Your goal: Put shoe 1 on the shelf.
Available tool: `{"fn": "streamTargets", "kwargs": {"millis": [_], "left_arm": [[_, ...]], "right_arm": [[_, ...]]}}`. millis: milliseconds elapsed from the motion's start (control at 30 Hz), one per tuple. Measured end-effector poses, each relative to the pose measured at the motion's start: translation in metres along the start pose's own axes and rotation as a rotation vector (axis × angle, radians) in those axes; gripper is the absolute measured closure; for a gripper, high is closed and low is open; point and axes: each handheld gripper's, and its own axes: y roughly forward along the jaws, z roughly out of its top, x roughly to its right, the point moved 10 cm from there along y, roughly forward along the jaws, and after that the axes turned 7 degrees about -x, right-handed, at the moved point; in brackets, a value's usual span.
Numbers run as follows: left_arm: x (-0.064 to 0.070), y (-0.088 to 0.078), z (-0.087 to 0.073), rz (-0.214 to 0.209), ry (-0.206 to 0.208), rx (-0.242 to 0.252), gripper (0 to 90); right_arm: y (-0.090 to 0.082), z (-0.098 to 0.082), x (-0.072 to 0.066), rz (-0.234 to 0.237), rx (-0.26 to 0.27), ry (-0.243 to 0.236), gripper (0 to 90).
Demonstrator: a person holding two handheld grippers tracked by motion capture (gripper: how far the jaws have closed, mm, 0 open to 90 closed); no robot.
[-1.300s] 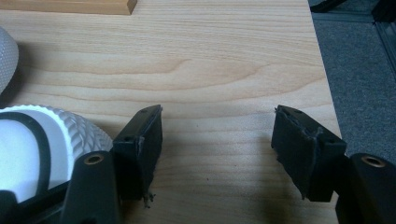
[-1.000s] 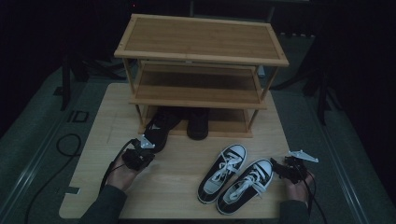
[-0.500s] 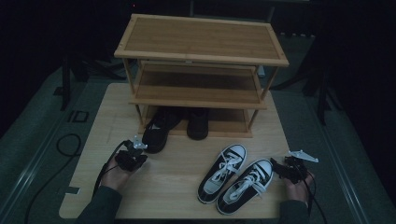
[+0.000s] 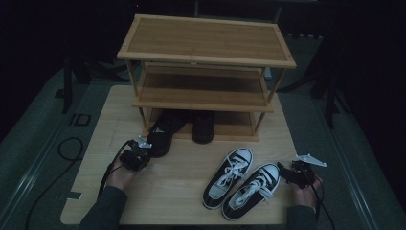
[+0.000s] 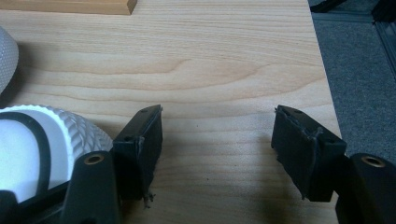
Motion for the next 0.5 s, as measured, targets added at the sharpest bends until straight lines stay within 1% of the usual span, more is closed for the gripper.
{"fn": "streamTargets", "kwargs": {"millis": [67, 167, 267, 500], "left_arm": [[-0.001, 0.003, 0.001, 0.003, -0.003, -0.007, 89.9], [-0.003, 0.005, 0.002, 0.004, -0.022, -0.008, 89.9], [-0.004, 0.006, 0.006, 0.008, -0.03, -0.011, 89.9], [-0.004, 0.012, 0.019, 0.006, -0.048, -0.006, 90.0]], "right_arm": [[0.0, 0.0, 0.0, 0.0, 0.0, 0.0, 33.1], [0.0, 0.0, 0.0, 0.001, 0.0, 0.001, 33.1], [0.0, 0.0, 0.0, 0.0, 0.0, 0.0, 33.2], [0.0, 0.0, 0.0, 0.0, 0.0, 0.0, 33.1]]}}
